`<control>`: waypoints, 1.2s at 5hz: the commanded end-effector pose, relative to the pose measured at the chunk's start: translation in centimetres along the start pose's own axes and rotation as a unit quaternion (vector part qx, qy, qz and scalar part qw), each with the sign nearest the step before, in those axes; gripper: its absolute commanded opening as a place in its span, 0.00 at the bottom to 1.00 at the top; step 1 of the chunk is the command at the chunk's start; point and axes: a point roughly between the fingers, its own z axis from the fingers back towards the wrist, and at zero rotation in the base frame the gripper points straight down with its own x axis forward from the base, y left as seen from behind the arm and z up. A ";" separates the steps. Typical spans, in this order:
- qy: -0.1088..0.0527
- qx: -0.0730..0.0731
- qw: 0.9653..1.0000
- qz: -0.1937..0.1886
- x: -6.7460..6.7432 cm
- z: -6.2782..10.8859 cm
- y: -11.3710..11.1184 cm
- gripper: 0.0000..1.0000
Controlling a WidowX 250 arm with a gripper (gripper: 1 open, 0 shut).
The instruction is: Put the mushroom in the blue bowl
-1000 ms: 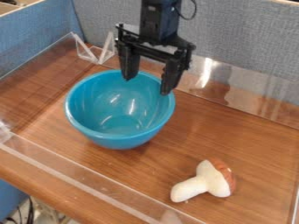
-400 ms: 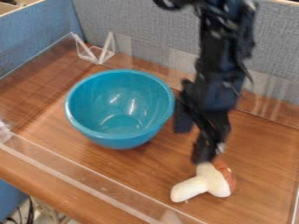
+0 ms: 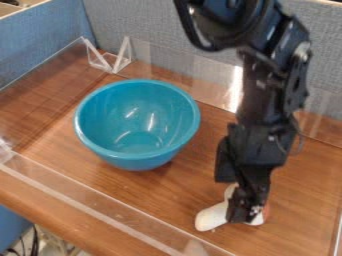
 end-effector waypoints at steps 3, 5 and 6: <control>-0.023 0.004 1.000 -0.013 0.2 -0.8 -0.3 0.00; -0.034 0.008 0.999 -0.008 -0.2 -0.4 -0.4 0.00; -0.041 0.010 0.999 -0.005 -0.4 0.1 -0.5 0.00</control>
